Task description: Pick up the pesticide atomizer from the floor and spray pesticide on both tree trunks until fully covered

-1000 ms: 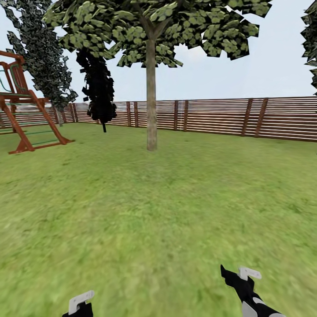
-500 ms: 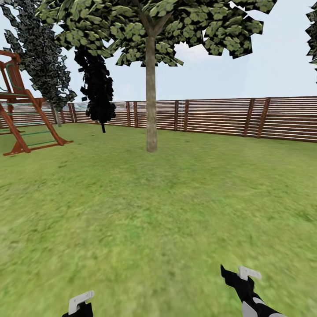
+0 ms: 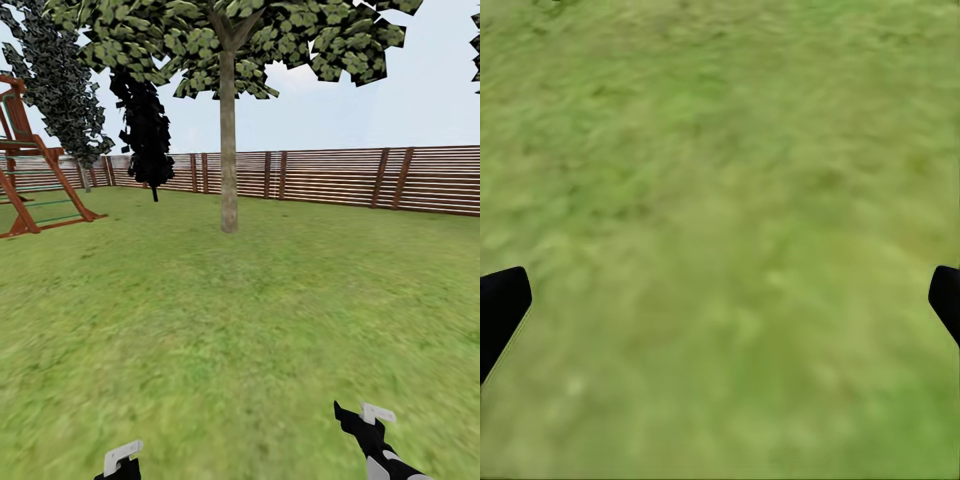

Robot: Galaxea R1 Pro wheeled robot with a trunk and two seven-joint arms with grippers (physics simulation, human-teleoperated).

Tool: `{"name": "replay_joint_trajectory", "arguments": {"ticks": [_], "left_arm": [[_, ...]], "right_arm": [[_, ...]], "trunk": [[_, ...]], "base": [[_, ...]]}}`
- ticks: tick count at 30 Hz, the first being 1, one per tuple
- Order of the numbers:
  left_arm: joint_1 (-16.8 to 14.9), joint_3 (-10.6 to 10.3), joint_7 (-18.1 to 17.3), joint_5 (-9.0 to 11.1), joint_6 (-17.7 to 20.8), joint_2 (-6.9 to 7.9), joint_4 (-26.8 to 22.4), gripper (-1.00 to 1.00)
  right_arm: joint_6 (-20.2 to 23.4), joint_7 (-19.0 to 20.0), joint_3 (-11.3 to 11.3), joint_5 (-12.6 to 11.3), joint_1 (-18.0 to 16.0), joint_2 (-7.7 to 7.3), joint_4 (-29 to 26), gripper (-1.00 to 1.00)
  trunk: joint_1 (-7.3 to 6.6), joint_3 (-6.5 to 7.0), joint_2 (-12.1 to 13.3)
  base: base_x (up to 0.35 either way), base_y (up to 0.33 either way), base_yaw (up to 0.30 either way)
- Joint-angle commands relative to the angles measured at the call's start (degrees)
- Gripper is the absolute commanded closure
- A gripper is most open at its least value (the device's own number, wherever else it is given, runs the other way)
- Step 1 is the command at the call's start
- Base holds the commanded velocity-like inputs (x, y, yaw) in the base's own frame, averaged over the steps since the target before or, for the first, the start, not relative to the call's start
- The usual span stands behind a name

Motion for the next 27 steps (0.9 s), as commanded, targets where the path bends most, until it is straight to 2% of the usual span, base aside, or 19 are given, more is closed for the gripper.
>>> {"name": "replay_joint_trajectory", "arguments": {"ticks": [1,27], "left_arm": [[0.0,-0.3,-0.2,0.6,-0.1,0.02,0.0,1.00],[0.0,-0.3,-0.2,0.6,-0.1,0.02,0.0,1.00]], "right_arm": [[-0.2,0.6,-0.4,-0.3,0.0,-0.01,0.1,-1.00],[-0.2,0.6,-0.4,-0.3,0.0,-0.01,0.1,-1.00]], "trunk": [[0.02,-0.06,0.0],[0.02,-0.06,0.0]], "base": [[0.330,0.000,0.000],[0.330,0.000,0.000]]}}
